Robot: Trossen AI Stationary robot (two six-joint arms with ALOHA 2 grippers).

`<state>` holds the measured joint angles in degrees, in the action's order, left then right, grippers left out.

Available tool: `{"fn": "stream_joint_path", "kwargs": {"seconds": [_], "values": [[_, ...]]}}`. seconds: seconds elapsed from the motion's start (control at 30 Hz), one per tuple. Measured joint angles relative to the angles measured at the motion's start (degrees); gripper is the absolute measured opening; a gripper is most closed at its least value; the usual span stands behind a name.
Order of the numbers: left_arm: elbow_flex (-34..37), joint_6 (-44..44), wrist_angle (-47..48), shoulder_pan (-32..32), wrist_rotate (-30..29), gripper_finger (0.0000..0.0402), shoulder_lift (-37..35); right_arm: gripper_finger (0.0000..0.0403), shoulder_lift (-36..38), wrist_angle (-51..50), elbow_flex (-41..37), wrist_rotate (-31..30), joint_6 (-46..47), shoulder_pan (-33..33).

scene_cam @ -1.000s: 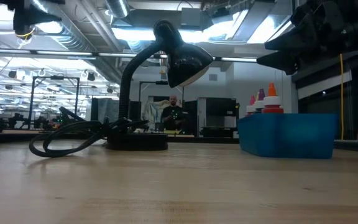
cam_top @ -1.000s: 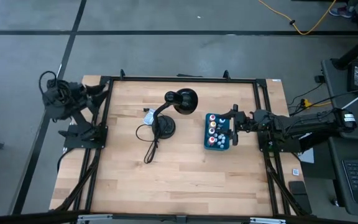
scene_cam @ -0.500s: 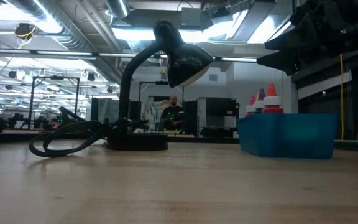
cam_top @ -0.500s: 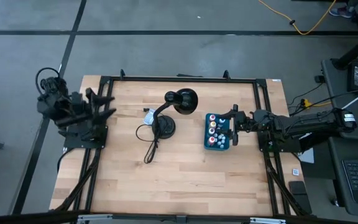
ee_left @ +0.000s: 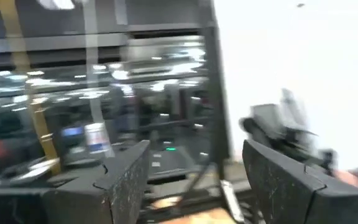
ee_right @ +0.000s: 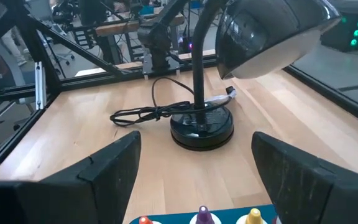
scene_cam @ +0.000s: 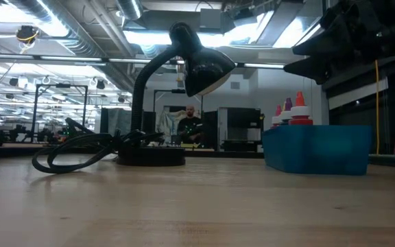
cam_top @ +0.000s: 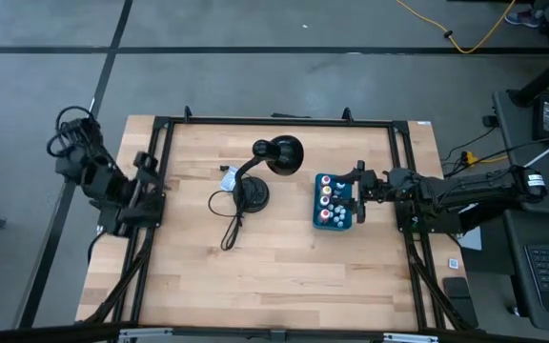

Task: Pick & Place food coloring
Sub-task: Return to Home Position

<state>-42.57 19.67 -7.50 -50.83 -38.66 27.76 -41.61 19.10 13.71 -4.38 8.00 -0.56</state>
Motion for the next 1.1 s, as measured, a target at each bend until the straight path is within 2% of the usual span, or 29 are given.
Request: {"fn": "stream_joint_path", "kwargs": {"seconds": [0.13,0.3,0.37,0.5,0.6,0.87,1.1], "values": [[0.0,-2.4,5.5,1.9,5.5,0.0251,1.1,0.0307,0.0,-0.9,0.0,0.0,0.8,0.0],[0.0,-2.7,9.2,10.8,9.7,0.0251,4.6,0.0307,0.0,-1.0,0.0,0.0,0.8,0.0],[0.0,-4.4,11.1,15.9,16.1,0.0251,4.9,0.0307,0.0,-1.0,0.0,0.0,1.0,0.0],[0.0,-7.0,14.4,26.2,33.3,0.0251,3.9,0.0307,0.0,-1.0,0.0,0.1,2.3,0.0],[2.4,-7.4,14.6,32.4,41.1,0.0251,2.4,0.0307,0.0,-1.0,0.0,1.3,2.2,0.0],[18.5,-9.6,4.6,43.9,43.4,0.0251,-9.9,0.0307,0.0,-1.0,0.0,1.6,2.2,0.0],[29.7,-12.5,1.7,52.0,42.8,0.0251,-21.4,0.0307,0.0,-1.0,0.0,1.6,2.2,0.0]]}}
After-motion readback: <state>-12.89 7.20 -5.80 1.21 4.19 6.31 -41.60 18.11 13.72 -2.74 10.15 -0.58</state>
